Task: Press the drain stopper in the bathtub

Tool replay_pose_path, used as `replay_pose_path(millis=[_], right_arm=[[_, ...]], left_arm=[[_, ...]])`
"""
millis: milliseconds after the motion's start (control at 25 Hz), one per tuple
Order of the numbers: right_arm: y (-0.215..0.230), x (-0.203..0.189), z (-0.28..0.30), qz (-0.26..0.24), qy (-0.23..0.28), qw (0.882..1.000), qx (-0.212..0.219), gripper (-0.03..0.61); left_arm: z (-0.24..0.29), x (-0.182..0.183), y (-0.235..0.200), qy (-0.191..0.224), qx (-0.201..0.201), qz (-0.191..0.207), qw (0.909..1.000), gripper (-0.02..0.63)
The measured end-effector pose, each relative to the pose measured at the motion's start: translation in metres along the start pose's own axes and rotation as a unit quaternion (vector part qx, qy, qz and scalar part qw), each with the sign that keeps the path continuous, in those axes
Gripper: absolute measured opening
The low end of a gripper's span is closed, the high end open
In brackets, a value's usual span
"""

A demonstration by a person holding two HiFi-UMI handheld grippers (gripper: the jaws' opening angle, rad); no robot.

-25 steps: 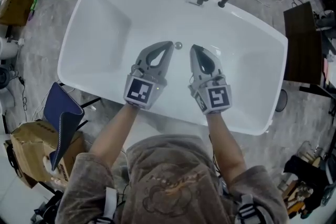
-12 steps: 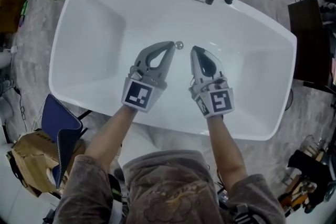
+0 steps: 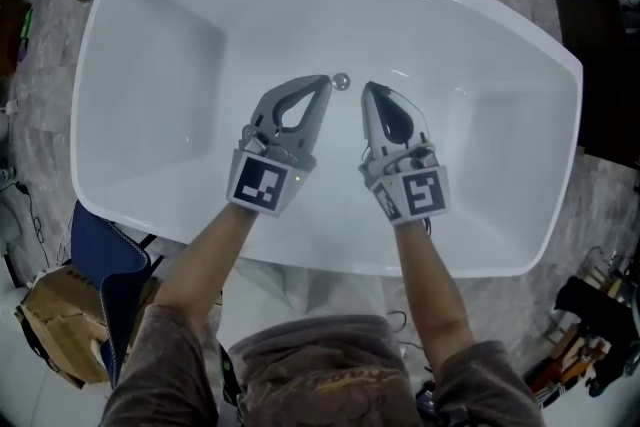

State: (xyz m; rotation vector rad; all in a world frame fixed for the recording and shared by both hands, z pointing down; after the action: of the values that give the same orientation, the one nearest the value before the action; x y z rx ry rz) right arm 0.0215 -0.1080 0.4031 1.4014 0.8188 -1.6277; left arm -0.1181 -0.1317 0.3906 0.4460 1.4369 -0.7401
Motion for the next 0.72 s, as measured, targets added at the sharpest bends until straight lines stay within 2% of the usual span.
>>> replay_pose_path(millis=[480, 720], right_arm=[[-0.001, -0.078, 0.028, 0.006, -0.017, 1.000, -0.001, -0.002], [0.008, -0.103, 0.042, 0.015, -0.003, 1.000, -0.008, -0.002]], left_arm=[[0.018, -0.066, -0.031, 0.006, -0.005, -0.011, 0.9999, 0.009], [0.030, -0.095, -0.042, -0.001, -0.013, 0.012, 0.9998, 0.009]])
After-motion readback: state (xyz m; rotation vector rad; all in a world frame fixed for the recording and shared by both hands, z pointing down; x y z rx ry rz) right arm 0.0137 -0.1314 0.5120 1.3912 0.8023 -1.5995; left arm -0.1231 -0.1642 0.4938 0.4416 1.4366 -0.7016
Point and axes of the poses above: the fingertips, and each gripper's own axes: z forward along the fingers, y to its right, x out of its top, the point moved 7 cm from there along -z, backward along the fingers, and after that the axes turned 6 degrees about -z, right-handed, at the moved point
